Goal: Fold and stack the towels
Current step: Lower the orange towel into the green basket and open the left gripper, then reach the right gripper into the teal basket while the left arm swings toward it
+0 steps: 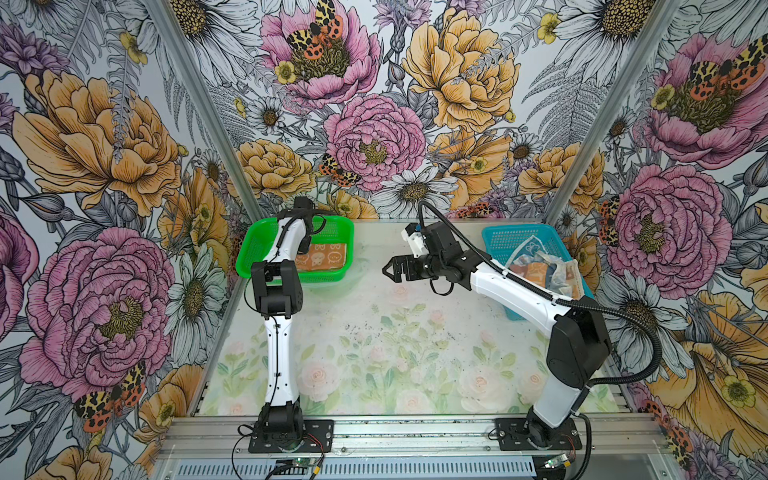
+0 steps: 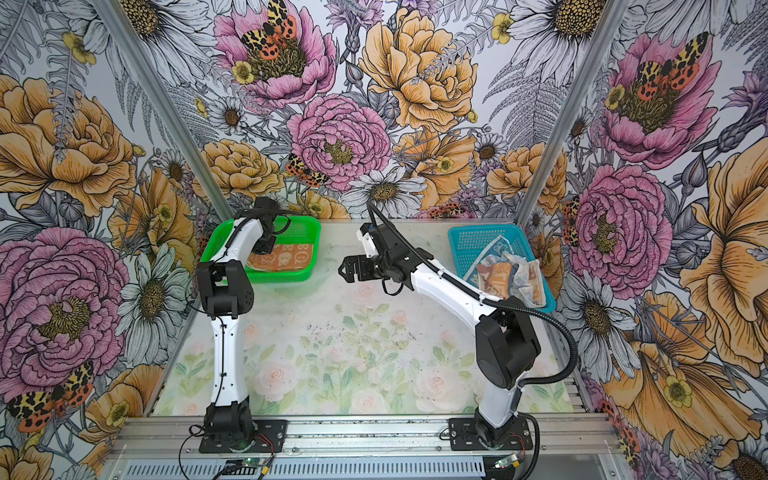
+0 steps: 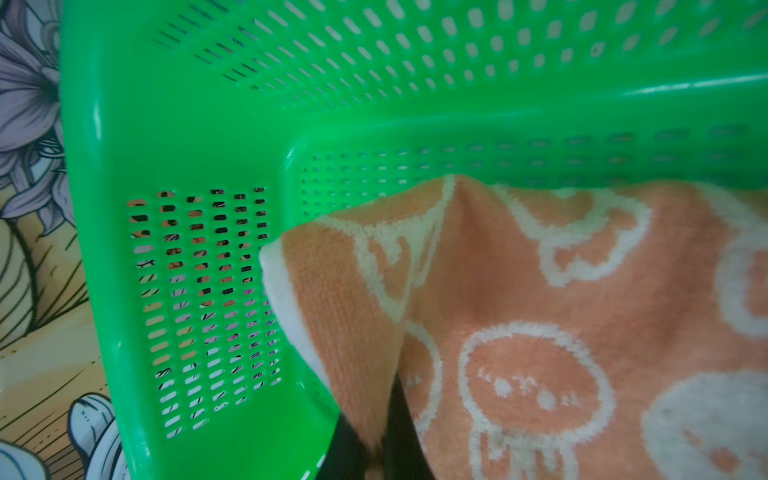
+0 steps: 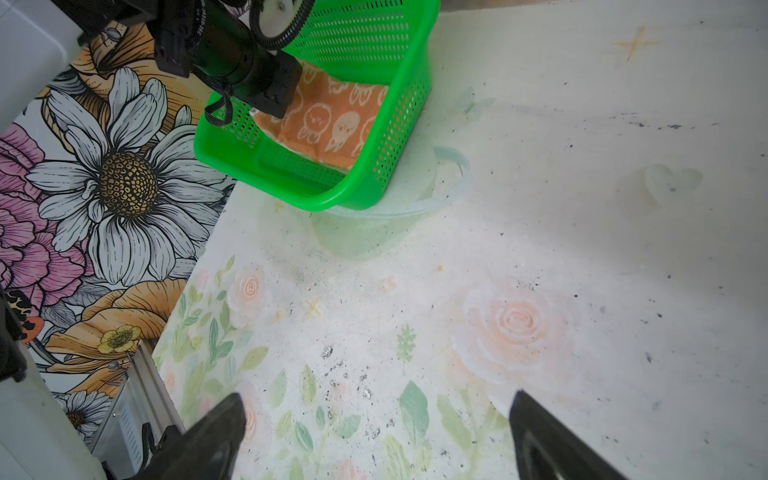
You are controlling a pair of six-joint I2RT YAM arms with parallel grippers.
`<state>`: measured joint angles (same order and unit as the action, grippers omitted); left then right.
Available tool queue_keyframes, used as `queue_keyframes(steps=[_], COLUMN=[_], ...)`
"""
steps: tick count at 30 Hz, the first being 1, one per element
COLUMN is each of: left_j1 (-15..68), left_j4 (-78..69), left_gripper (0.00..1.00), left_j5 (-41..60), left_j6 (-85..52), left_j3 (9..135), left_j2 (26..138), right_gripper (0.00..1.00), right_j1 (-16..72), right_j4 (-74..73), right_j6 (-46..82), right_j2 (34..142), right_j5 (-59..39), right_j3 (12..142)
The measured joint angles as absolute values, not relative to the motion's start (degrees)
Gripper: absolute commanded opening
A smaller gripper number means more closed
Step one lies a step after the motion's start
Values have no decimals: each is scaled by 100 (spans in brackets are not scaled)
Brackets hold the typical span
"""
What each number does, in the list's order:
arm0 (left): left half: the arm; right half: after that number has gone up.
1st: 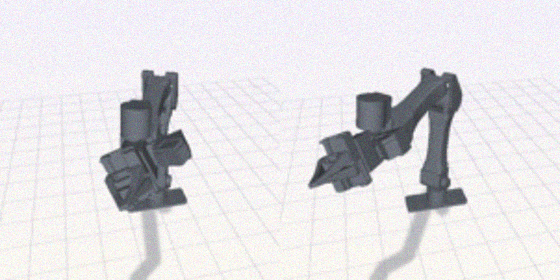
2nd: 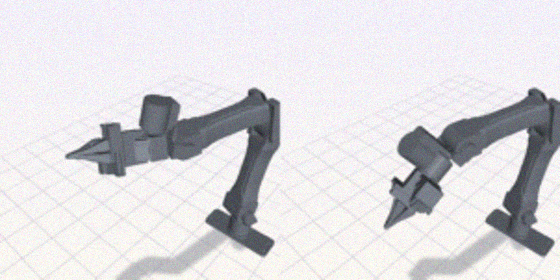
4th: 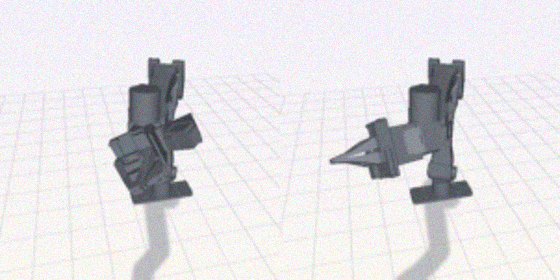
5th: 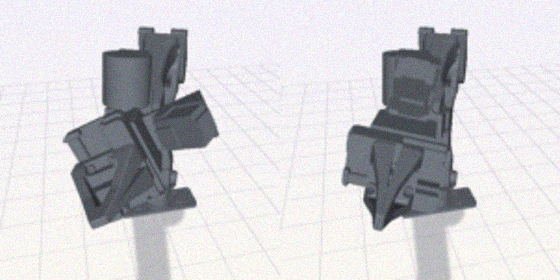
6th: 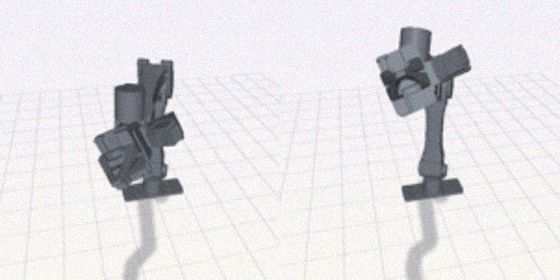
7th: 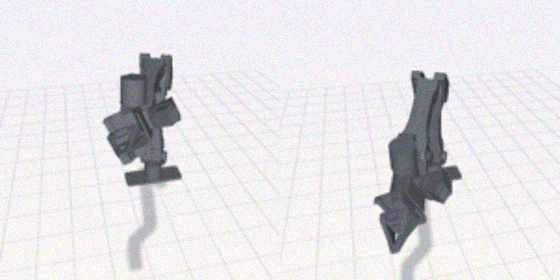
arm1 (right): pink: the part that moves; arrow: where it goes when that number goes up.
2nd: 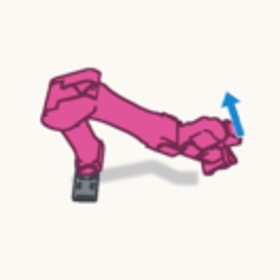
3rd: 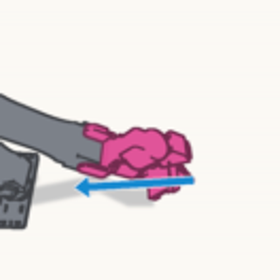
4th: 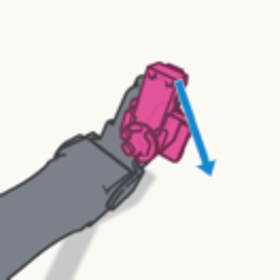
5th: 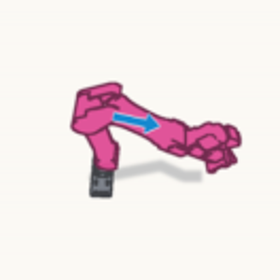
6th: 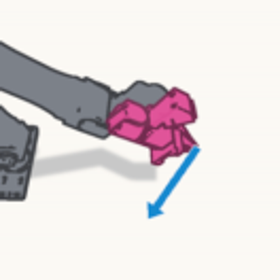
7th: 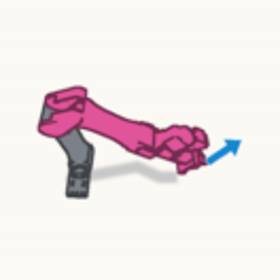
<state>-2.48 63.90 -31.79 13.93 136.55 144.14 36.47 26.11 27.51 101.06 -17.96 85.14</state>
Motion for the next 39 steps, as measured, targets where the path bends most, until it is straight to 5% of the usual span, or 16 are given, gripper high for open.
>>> queue_keyframes(steps=[13,21,32,39], left_j1=[-292,-292,47,1667], left_j4=[6267,6267,6272,5916], left_gripper=[0,98,99,99], left_j5=[-3393,-3693,-3448,-3277], left_j6=[1409,1271,834,633], left_j3=[13738,13799,14011,14326], left_j2=[14484,14564,13802,12757], right_gripper=[99,99,99,99], right_j1=[3675,3684,2751,1103], right_j4=[2611,2615,3055,3339], right_j6=[2749,2692,2585,2650], right_j2=[10106,10055,8892,7856], right_j5=[-1688,-1498,-681,375], right_j3=[8372,8221,8005,7323])
